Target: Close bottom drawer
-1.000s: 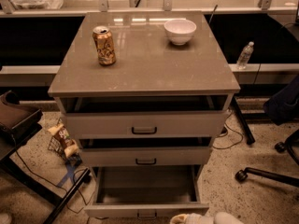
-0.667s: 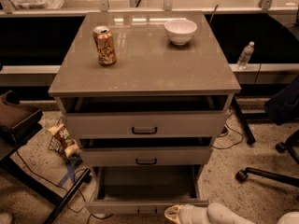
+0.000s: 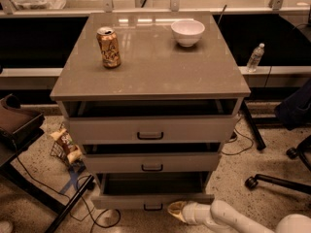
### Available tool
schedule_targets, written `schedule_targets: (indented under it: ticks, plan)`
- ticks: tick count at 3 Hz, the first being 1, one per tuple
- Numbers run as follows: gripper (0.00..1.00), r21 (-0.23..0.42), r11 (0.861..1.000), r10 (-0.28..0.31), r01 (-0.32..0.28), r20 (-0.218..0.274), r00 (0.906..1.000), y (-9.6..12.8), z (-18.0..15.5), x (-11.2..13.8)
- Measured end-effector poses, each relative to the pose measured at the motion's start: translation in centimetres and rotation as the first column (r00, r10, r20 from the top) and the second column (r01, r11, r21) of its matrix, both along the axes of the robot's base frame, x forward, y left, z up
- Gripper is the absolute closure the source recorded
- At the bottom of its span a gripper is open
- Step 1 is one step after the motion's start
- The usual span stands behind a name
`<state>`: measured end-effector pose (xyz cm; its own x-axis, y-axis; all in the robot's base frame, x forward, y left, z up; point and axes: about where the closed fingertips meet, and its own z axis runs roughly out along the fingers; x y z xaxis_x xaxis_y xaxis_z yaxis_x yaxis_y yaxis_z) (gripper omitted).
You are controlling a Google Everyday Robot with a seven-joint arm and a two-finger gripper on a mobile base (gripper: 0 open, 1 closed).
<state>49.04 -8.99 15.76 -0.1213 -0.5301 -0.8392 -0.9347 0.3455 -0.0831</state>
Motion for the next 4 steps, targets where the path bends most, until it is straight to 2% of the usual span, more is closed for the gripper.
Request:
schedule_targets:
  ticks: [1, 2, 3, 4]
  plan:
    - [1.0, -0.003, 1.0, -0.023, 0.023, 0.029, 0.9993, 0.1, 0.3, 1.4]
    - [1.0, 0.005, 0.999, -0.042, 0.042, 0.063, 0.9971, 0.0, 0.9, 3.8]
    - [1.0, 0.005, 0.999, -0.042, 0.042, 0.063, 0.9971, 0.0, 0.9, 3.8]
    - [1.0, 0.007, 0.996, -0.09, 0.09, 0.113, 0.9895, -1.3, 1.4, 9.4]
